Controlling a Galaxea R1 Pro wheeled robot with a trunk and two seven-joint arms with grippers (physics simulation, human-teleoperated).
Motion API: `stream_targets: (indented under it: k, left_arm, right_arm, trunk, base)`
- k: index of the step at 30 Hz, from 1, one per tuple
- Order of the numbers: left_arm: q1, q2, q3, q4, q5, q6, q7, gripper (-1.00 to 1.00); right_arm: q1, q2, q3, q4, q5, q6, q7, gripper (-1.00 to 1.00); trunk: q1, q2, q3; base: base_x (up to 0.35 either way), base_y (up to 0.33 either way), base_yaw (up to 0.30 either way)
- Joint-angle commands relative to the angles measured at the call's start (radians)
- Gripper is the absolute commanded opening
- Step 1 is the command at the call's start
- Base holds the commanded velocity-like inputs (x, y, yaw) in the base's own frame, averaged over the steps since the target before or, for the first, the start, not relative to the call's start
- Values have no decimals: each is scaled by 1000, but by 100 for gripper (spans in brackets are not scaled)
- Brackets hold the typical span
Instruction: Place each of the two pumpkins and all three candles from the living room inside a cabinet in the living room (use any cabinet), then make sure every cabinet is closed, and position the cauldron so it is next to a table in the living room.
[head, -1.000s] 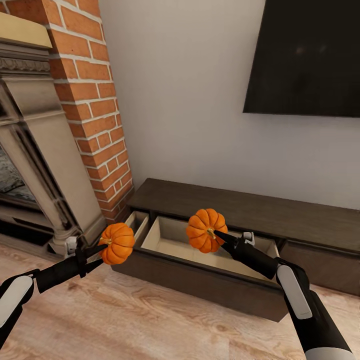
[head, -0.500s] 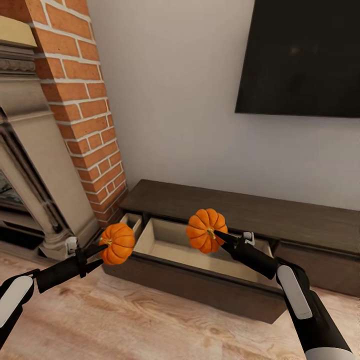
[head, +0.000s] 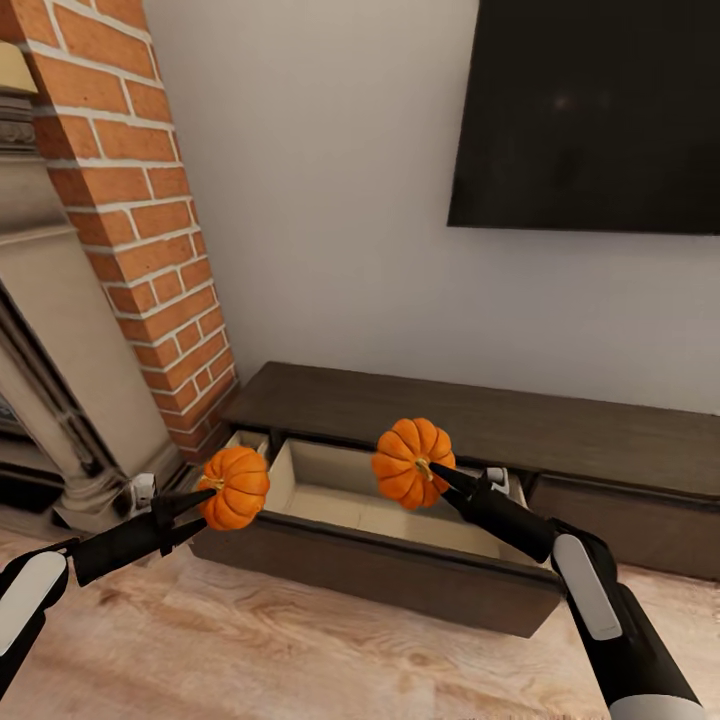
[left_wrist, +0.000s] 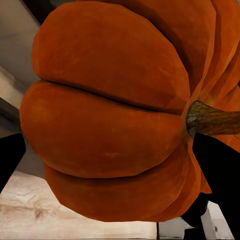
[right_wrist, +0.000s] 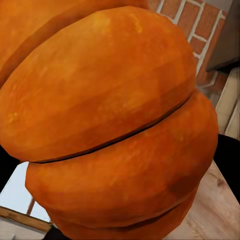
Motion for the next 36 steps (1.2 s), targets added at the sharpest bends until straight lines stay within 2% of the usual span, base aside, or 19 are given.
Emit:
stream_targets:
  k: [1,13,36]
  left_arm:
    - [0,0,2,0,-1,5,-3,-100]
    - [0,0,2,1,0,5,-4,-100]
    - [0,0,2,1,-1,5,-5,-100]
  right_arm:
    - [-1,0,-1,2,-3,6,5,-100]
    - [-1,0,-2,5,-3,5,10,-100]
    - [-1,0,-2,2,1,5,9,-100]
  trunk:
    - [0,0,0]
    - [0,0,4]
    - [0,0,5]
  base:
    - [15,0,-255]
    - [178,36,-237]
    - [85,-6,-7]
